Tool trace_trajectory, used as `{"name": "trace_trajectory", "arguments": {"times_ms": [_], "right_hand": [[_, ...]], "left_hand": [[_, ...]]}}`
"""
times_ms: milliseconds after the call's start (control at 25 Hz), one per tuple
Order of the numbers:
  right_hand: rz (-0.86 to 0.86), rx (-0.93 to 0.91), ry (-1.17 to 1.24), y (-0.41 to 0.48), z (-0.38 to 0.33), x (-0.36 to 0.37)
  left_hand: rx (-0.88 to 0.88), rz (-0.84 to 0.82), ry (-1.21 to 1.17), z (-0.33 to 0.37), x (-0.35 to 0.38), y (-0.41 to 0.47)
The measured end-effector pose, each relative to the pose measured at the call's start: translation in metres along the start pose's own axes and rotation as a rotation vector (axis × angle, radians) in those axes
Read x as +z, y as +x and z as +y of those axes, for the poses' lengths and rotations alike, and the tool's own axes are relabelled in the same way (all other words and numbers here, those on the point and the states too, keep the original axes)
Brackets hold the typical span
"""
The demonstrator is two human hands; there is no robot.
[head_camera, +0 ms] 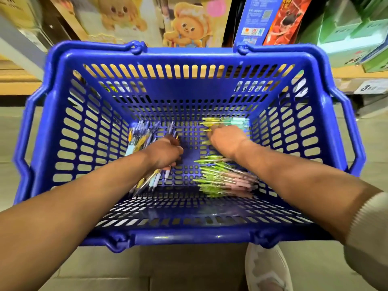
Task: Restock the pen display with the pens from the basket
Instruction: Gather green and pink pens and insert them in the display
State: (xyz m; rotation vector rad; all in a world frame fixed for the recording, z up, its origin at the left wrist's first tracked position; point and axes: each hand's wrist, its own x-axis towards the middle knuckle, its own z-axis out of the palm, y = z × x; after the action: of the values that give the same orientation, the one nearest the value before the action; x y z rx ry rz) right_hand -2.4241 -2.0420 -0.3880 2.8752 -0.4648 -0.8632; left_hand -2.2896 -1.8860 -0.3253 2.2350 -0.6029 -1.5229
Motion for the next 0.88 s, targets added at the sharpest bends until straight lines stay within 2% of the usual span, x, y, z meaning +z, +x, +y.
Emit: {"name": "trace_trajectory", "arguments": {"times_ms": [80, 280, 360, 520, 680, 760, 880], "right_hand": [[-0.029, 0.049, 0.057, -0.003, -0.006, 0.0], [-0.042, 0.018, 0.109, -0.004, 0.006, -0.021], [-0.021, 0.047, 0.23, -0.003, 0.004, -0.036], [0.046, 0.109, 0.81, 0.004, -0.006, -0.072], [-0.078, 0.092, 1.505, 0.001, -0.02, -0.089], [-0.177, 0.067, 1.718, -0.004, -0.023, -0.088], [-0.258, 0.037, 1.893, -0.009, -0.025, -0.082]], "left_hand": [[-0.012, 0.0, -0.011, -0.002, -0.002, -0.004], [-0.002, 0.008, -0.009, -0.003, -0.008, -0.011], [-0.001, 0.019, -0.05, -0.002, -0.01, -0.013], [0.03, 0.044, -0.257, 0.002, -0.014, -0.015], [0.048, -0.06, -0.43, 0.003, -0.019, -0.014], [0.032, -0.081, -0.528, 0.0, -0.02, -0.015], [0.034, -0.031, -0.528, -0.004, -0.018, -0.017]]}}
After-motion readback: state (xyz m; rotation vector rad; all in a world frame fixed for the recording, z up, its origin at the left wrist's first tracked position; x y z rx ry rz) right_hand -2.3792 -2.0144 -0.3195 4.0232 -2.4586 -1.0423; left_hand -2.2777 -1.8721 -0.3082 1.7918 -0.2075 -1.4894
